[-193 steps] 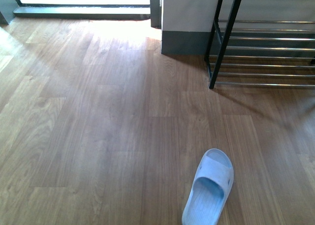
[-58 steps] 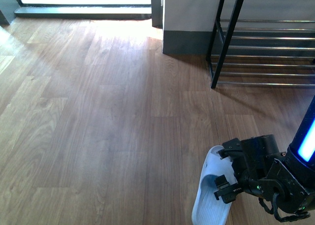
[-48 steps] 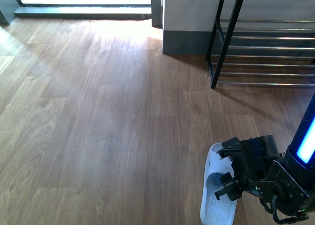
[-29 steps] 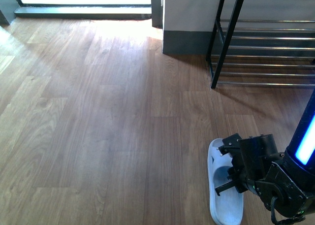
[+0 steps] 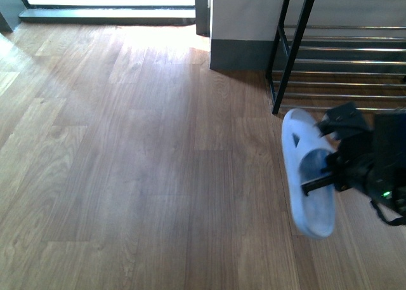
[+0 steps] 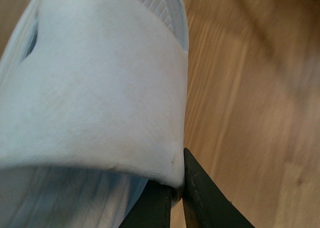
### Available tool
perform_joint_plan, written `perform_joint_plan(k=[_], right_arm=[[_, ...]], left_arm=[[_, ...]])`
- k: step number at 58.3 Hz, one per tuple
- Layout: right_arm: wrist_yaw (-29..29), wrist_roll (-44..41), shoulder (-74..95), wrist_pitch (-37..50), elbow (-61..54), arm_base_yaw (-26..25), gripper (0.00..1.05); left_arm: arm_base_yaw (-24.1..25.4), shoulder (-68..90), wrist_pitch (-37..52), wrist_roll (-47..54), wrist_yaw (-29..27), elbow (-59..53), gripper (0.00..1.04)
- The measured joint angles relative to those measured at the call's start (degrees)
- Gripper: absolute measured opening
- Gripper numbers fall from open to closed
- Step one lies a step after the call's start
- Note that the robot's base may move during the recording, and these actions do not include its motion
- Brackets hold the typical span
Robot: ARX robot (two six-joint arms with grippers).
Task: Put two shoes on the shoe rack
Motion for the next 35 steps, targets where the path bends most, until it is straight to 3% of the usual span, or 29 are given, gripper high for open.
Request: perform_joint_plan(k=[10,19,35], right_arm=[[-7.1,-1.6,-18.7,-3.0,-11.1,-1.1,0.02],[-16.7,-2.6,-46.9,-12.3,-22.4,-2.9,0.02],[-24.0,2.0,-81.3,-28.0,-30.4,-6.4,0.02]], left_arm=[[0.0,0.0,0.0,0.0,0.1,0.0,0.02],[0.0,0.0,0.0,0.0,0.0,0.0,0.02],[0.0,0.0,0.0,0.0,0.0,0.0,0.02]])
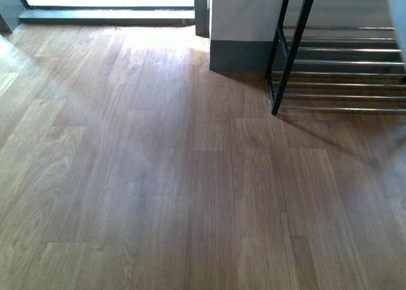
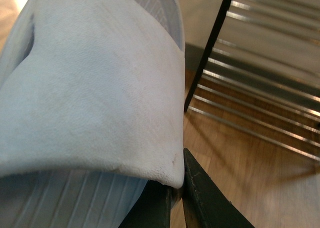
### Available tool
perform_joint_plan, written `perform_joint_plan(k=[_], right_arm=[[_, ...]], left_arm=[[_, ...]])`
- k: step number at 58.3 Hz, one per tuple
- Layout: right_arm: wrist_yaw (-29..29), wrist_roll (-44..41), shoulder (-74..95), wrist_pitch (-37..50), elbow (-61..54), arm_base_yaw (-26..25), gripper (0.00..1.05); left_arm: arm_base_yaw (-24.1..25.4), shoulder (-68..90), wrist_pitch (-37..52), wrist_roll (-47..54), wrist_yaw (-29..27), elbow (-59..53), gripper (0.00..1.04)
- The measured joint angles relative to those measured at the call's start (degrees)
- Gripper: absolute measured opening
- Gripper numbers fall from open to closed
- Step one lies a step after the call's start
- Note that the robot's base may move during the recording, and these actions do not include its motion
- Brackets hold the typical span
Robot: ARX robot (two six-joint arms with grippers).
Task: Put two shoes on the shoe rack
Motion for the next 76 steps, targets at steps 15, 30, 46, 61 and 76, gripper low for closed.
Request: perform_joint_plan(k=[15,30,46,61,76], right_arm=[[-0.1,1.3,-4.4,-0.4,-0.2,-0.1,0.02],[-0.5,1.5,-4.5,-0.5,-0.2,-0.2,0.02],[-0.3,1.5,-4.5,-0.5,-0.2,-0.2,0.02],[-0.2,1.5,-4.5,-0.5,-0.2,-0.3,0.02],[-0.1,1.5,-4.5,-0.5,-0.4,-0.3,0.02]], left_arm=[[0.0,0.0,0.0,0.0,0.0,0.0,0.02],[0.2,0.0,0.0,0.0,-0.3,0.0,0.02],[0.1,0.0,0.0,0.0,-0.2,0.0,0.02],[0.0,0.0,0.0,0.0,0.0,0.0,0.02],[-0.2,0.1,0.0,0.0,0.1,-0.1,0.02]])
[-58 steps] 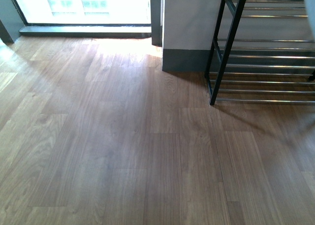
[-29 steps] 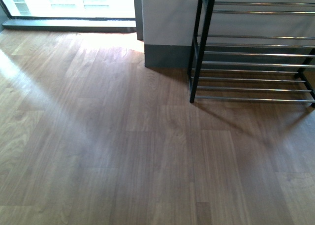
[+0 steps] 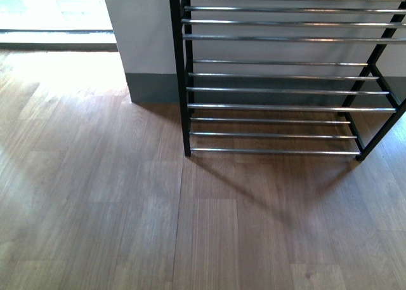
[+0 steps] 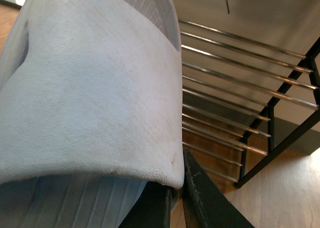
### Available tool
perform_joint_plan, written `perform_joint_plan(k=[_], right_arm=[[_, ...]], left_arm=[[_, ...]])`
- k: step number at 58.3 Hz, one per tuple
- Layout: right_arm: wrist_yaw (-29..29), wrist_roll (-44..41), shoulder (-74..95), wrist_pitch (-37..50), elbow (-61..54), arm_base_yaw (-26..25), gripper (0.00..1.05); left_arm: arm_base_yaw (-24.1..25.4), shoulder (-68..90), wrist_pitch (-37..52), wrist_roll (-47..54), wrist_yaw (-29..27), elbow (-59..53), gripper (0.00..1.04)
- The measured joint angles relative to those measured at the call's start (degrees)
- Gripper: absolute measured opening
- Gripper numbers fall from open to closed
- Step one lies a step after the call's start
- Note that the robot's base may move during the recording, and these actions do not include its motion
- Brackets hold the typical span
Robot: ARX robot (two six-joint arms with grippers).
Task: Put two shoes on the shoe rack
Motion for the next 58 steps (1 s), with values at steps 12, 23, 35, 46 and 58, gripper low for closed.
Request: perform_joint_plan(k=[12,23,35,46,58], right_arm=[[0.0,0.0,0.1,0.0,0.0,0.0,0.02],[0.0,0.0,0.1,0.0,0.0,0.0,0.02],[0.0,0.0,0.1,0.0,0.0,0.0,0.02],[-1.5,0.9,0.5,1.7,-0.3,0.0,0.02],[2.2,6.1,12.8,11.1,6.3,8.0,0.02]], left_arm=[[0.0,0.0,0.0,0.0,0.0,0.0,0.02],[0.0,0.0,0.0,0.0,-0.1,0.0,0.02],[0.0,0.0,0.0,-0.1,-0.1,0.0,0.02],[0.0,-0.1,0.0,-0.1,-0.1,0.0,0.02],[0.0,-0.1,0.0,-0.1,-0.1,0.0,0.02]])
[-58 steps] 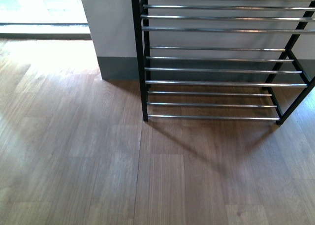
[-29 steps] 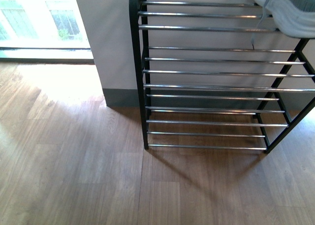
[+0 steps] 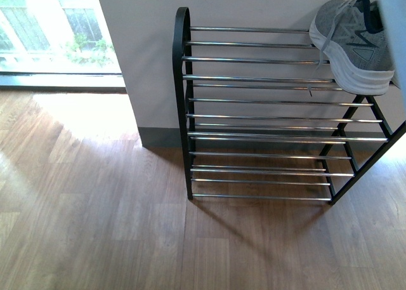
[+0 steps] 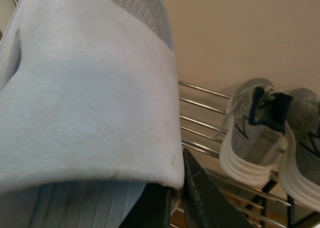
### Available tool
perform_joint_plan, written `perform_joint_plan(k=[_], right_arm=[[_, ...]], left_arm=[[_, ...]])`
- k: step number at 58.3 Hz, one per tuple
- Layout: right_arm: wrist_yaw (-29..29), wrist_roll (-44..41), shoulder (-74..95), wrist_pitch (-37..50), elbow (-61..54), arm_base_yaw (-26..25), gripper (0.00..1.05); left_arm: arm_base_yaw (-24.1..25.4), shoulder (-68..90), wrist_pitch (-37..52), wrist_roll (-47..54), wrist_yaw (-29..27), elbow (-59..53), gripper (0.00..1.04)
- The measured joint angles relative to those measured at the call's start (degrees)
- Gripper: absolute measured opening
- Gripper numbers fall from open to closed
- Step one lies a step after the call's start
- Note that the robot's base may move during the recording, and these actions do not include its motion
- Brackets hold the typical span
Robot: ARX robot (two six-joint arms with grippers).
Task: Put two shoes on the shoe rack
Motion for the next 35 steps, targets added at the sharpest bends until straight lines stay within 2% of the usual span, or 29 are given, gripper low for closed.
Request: perform_joint_plan(k=[8,15,35], right_arm=[[3.6,-0.3,12.7,3.0,8.6,3.7,0.02],[6.2,-1.5,26.5,0.7,19.6,5.1,0.02],[17.4,-19.1,57.9,-7.5,50.4,4.7,0.02]], left_arm=[[0.0,0.0,0.0,0.0,0.0,0.0,0.02],[0.0,0.0,0.0,0.0,0.0,0.0,0.02],[0.0,0.0,0.0,0.0,0.0,0.0,0.02]])
